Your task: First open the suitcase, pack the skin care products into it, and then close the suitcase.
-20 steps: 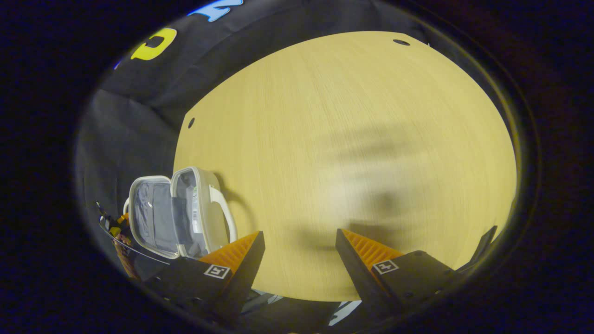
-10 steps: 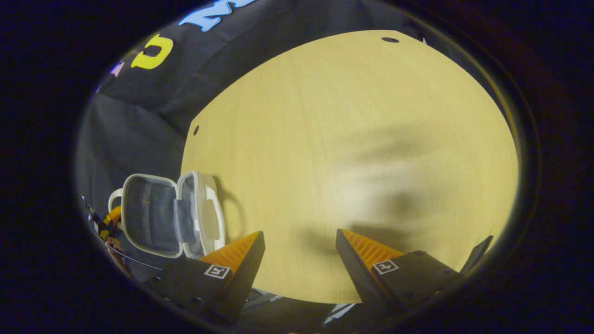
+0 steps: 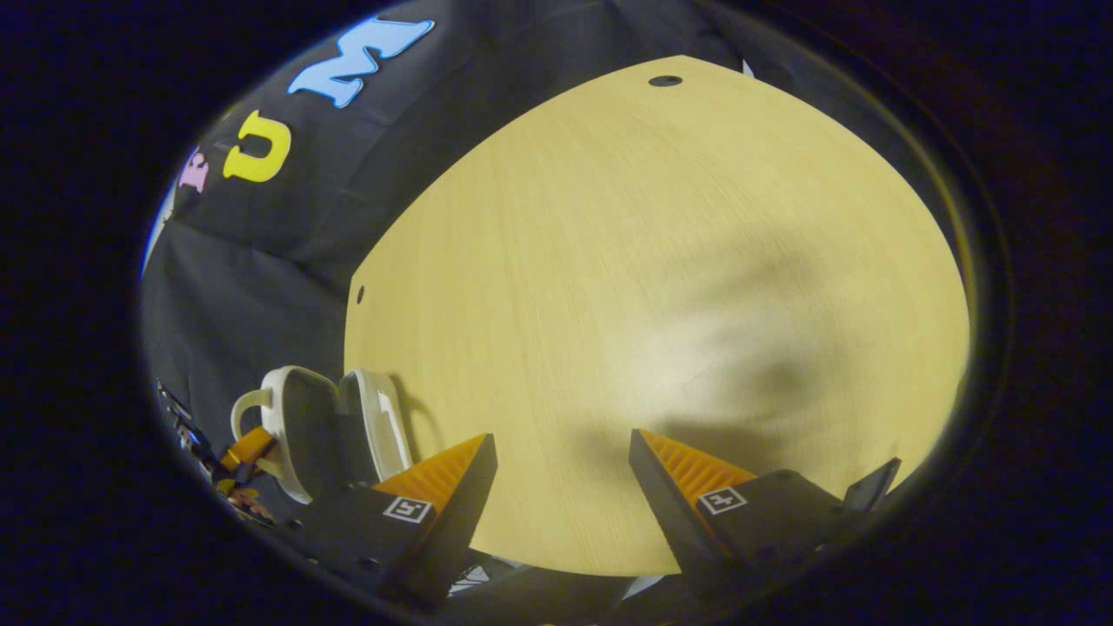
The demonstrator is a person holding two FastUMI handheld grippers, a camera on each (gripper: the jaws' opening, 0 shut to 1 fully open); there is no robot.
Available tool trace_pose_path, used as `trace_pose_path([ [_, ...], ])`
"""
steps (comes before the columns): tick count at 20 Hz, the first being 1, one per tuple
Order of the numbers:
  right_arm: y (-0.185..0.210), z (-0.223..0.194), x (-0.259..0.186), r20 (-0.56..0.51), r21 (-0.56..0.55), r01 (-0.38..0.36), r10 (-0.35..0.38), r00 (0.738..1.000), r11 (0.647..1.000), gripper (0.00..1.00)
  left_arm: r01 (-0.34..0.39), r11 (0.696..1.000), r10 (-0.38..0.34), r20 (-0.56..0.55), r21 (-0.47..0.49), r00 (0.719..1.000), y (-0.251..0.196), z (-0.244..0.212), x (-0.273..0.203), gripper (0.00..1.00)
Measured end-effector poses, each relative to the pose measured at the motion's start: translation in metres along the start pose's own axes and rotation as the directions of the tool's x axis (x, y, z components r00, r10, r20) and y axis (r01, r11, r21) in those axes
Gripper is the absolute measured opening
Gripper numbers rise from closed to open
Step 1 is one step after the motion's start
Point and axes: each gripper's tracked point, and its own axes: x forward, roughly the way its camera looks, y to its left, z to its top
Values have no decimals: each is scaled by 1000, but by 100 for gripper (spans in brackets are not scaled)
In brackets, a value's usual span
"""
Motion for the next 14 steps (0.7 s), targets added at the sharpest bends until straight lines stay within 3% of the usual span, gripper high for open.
trace_pose_path([
  [2, -7, -1, -4, 8, -8, 10, -10, 1000, 1000, 94, 5, 1000, -5, -70, 3, 998, -15, -39, 24, 19],
  [8, -35, -6, -24, 35, 19, 26, -27, 999, 999, 94, -62, 981, 99, -194, 185, 976, -25, -118, 84, 20],
  [14, -50, -13, -36, 47, 59, 43, -46, 998, 997, 94, -120, 954, 162, -133, 276, 978, -28, -125, 87, 20],
])
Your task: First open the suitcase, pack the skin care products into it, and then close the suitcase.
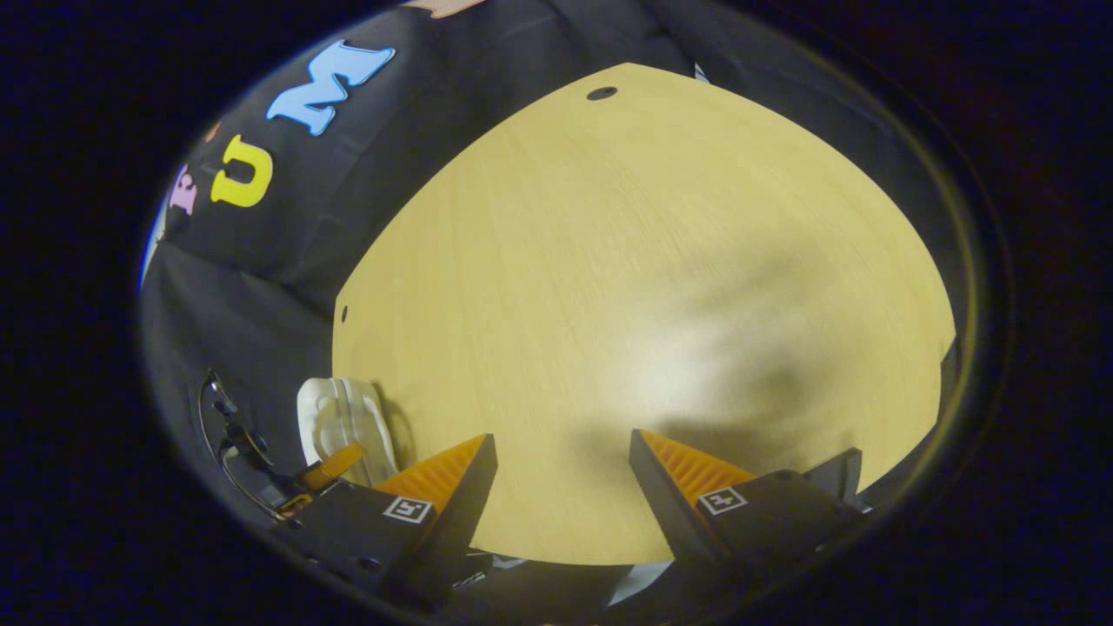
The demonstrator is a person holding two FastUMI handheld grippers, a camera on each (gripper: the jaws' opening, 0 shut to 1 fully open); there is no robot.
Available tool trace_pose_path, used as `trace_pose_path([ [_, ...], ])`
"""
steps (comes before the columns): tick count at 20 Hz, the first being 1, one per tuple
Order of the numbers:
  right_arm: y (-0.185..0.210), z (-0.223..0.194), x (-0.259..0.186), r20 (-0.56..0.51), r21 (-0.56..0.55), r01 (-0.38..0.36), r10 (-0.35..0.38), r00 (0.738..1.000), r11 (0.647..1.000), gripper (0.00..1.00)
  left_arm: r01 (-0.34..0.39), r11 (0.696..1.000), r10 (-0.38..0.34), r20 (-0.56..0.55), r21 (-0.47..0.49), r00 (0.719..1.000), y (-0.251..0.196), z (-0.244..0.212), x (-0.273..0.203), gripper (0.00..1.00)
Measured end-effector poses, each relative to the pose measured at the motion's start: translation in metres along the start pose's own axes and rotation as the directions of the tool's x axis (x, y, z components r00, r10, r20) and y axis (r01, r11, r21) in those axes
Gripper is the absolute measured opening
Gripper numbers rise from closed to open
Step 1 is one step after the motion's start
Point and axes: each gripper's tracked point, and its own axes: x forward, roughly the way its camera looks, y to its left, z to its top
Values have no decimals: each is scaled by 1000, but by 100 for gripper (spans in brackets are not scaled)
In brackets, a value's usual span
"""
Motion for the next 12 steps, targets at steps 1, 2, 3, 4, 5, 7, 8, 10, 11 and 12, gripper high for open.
trace_pose_path([
  [1, 0, 0, -1, 0, 0, -4, 4, 1000, 1000, 94, -6, 1000, 6, 10, 9, 1000, -2, 2, -5, 20],
  [2, 1, 0, -2, 1, -1, -10, 10, 1000, 1000, 94, 8, 1000, -8, 14, 6, 1000, -6, 4, -10, 30],
  [3, 2, -1, -1, -1, -3, -16, 16, 1000, 1000, 94, 34, 999, -33, 20, -17, 999, -14, 6, -16, 40],
  [4, 2, -1, -1, -5, -7, -21, 20, 1000, 1000, 94, 34, 998, -33, 30, -52, 999, -19, 9, -24, 65],
  [5, 2, -1, -3, -7, -13, -21, 21, 1000, 1000, 94, -8, 997, 11, 37, -75, 999, -17, 13, -35, 78],
  [7, 3, 3, -4, 4, -42, -22, 22, 1000, 999, 94, -79, 995, 85, 94, -60, 992, -10, 28, -59, 98],
  [8, 5, 8, -7, 22, -65, -19, 21, 1000, 998, 94, -97, 994, 102, 132, -45, 986, -10, 39, -72, 98],
  [10, 7, 30, -19, 105, -124, 15, -2, 994, 992, 94, -132, 991, 134, 209, -20, 969, -12, 65, -100, 98],
  [11, 9, 48, -27, 166, -161, 39, -12, 986, 986, 94, -150, 989, 148, 252, -8, 956, -16, 81, -113, 98],
  [12, 12, 68, -37, 237, -201, 74, -25, 971, 977, 94, -165, 986, 157, 288, 3, 945, -22, 97, -126, 98],
])
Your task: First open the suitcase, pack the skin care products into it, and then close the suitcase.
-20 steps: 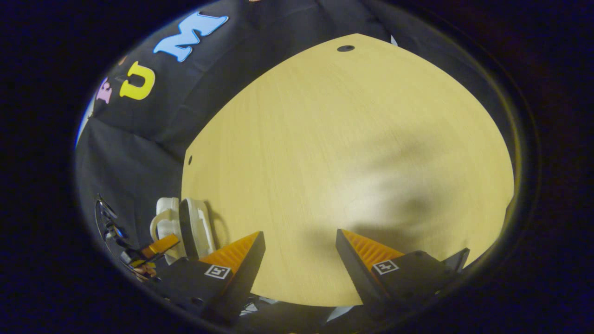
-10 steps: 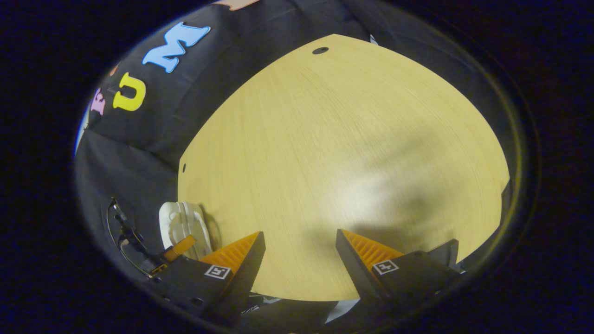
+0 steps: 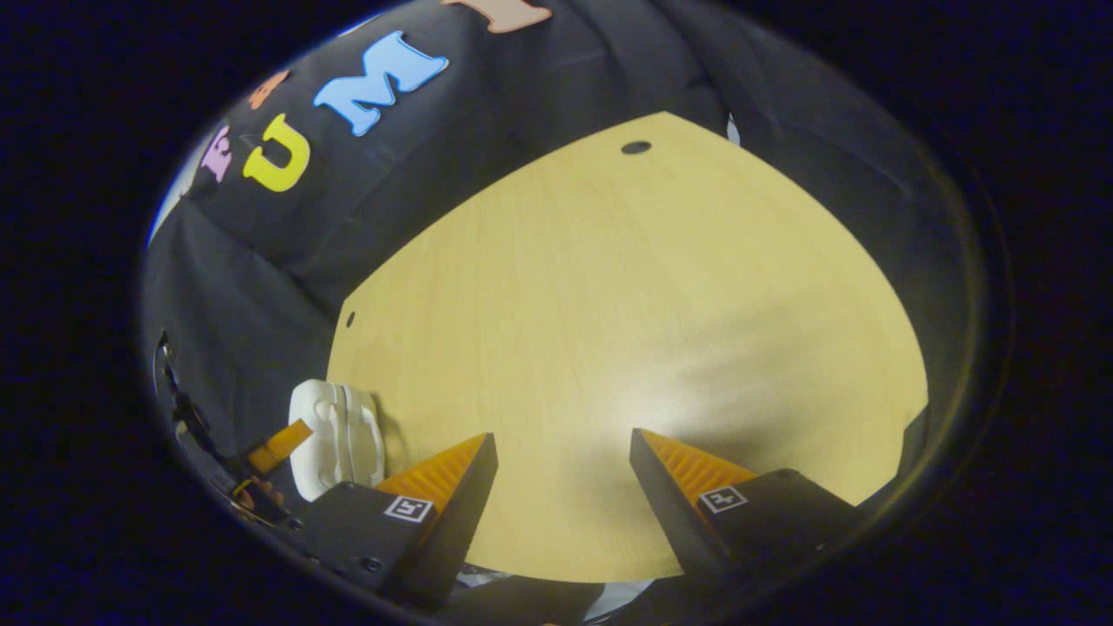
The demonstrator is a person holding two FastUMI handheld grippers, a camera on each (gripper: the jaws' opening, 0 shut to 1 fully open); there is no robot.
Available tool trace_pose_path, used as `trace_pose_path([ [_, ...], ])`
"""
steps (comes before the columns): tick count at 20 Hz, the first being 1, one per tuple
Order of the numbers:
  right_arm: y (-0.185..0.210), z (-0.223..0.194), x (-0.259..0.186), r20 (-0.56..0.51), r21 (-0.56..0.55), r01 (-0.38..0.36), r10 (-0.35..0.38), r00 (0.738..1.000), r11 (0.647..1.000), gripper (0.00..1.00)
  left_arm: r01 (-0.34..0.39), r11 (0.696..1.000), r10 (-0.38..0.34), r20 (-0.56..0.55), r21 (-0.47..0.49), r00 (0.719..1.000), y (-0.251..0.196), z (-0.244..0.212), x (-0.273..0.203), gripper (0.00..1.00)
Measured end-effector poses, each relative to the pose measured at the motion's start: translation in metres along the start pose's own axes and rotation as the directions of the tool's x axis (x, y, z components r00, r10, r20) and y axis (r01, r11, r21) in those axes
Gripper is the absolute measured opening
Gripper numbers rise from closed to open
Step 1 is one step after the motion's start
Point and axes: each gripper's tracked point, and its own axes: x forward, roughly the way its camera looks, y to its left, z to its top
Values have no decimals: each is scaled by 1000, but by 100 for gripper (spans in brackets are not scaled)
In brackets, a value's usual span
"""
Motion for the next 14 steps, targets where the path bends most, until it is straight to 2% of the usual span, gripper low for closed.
trace_pose_path([
  [1, -1, 27, -8, 85, -53, 29, -25, 996, 998, 95, -6, 1000, 5, 38, 11, 999, -30, 24, 10, 97],
  [2, -1, 54, -19, 180, -105, 61, -41, 983, 993, 95, -3, 1000, 2, 83, 18, 997, -27, 56, -21, 97],
  [4, 7, 114, -47, 382, -176, 122, -47, 923, 977, 94, 6, 1000, -11, 183, 28, 983, -59, 87, -31, 97],
  [6, 19, 164, -84, 563, -216, 154, -6, 827, 964, 94, 22, 999, -31, 292, 35, 956, -93, 127, -56, 98],
  [7, 26, 186, -107, 650, -238, 166, 30, 760, 957, 94, 39, 999, -49, 364, 34, 930, -111, 144, -68, 97],
  [8, 31, 200, -124, 710, -253, 171, 63, 701, 952, 94, 63, 997, -72, 444, 34, 893, -130, 164, -84, 97],
  [9, 33, 210, -147, 769, -269, 173, 103, 631, 948, 94, 83, 996, -85, 530, 28, 844, -146, 179, -101, 93],
  [10, 34, 216, -161, 806, -280, 179, 130, 577, 943, 94, 98, 995, -89, 618, 20, 781, -163, 195, -115, 97],
  [11, 33, 217, -168, 828, -291, 194, 145, 542, 937, 94, 116, 993, -98, 657, 16, 747, -179, 196, -128, 96],
  [12, 31, 216, -167, 836, -302, 213, 151, 527, 929, 93, 121, 993, -97, 663, 9, 743, -194, 188, -132, 96],
  [14, 33, 215, -160, 831, -323, 252, 147, 536, 912, 93, 135, 991, -104, 645, 1, 757, -220, 158, -123, 93],
])
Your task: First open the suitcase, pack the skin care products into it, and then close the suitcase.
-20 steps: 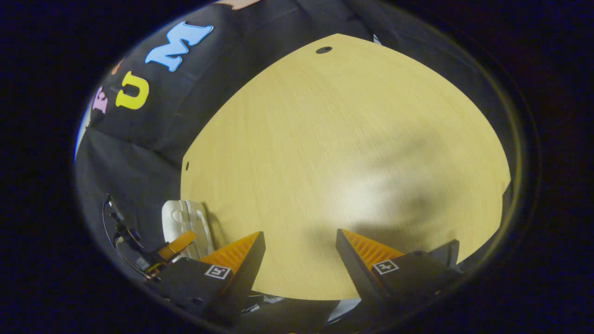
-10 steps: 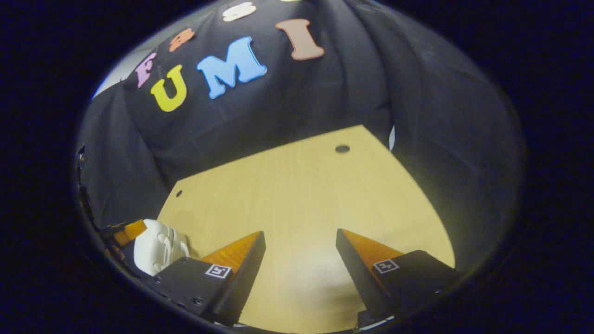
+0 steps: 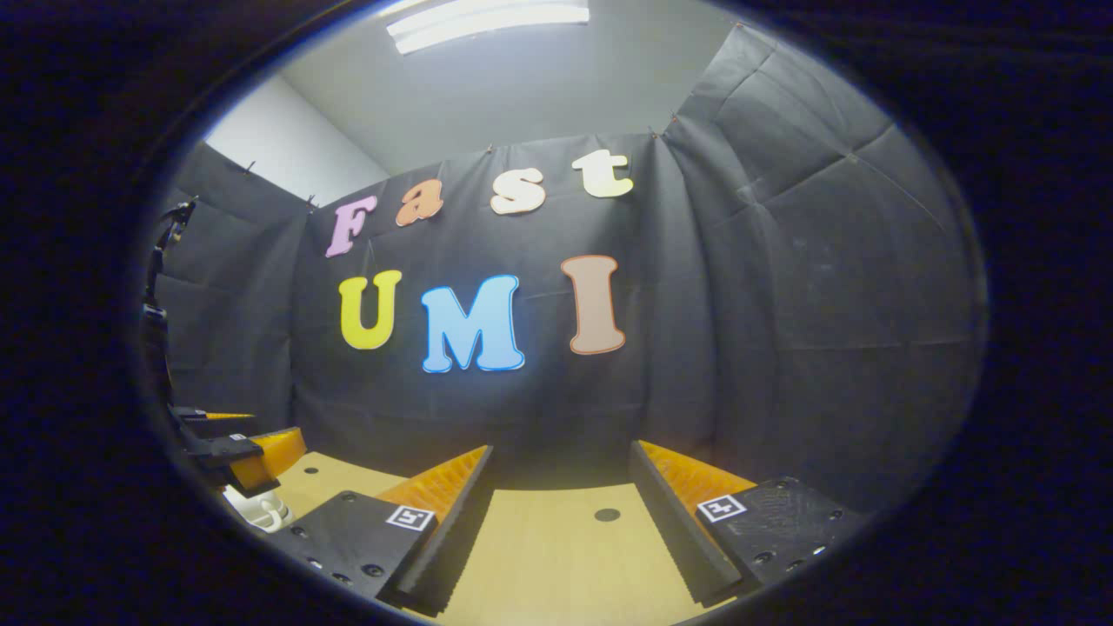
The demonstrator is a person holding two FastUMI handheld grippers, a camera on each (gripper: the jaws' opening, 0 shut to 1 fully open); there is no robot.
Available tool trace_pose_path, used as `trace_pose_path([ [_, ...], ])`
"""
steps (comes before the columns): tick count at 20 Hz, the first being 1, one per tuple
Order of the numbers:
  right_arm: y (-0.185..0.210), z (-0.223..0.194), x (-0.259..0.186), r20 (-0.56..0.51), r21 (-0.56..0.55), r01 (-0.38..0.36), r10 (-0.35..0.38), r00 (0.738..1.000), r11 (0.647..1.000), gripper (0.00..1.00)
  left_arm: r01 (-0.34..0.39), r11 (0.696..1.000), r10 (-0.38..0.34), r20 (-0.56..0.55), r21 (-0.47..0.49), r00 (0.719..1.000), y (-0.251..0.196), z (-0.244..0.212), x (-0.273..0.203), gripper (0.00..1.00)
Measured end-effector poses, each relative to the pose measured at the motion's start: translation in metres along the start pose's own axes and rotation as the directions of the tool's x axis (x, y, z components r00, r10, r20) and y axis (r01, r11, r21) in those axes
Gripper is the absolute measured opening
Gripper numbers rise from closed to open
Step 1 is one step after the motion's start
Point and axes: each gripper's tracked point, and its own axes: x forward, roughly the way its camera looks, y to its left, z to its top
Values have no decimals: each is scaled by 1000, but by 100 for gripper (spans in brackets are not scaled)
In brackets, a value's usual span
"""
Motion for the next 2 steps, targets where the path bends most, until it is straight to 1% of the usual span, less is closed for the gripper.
trace_pose_path([
  [1, 0, -2, 3, -17, -13, -6, 6, 1000, 1000, 93, 0, 1000, 0, -26, -4, 1000, -14, -14, -4, 93],
  [2, 2, -3, 6, -28, -14, -12, 12, 1000, 1000, 93, 3, 1000, -4, -48, -8, 999, -26, -25, -9, 96],
])
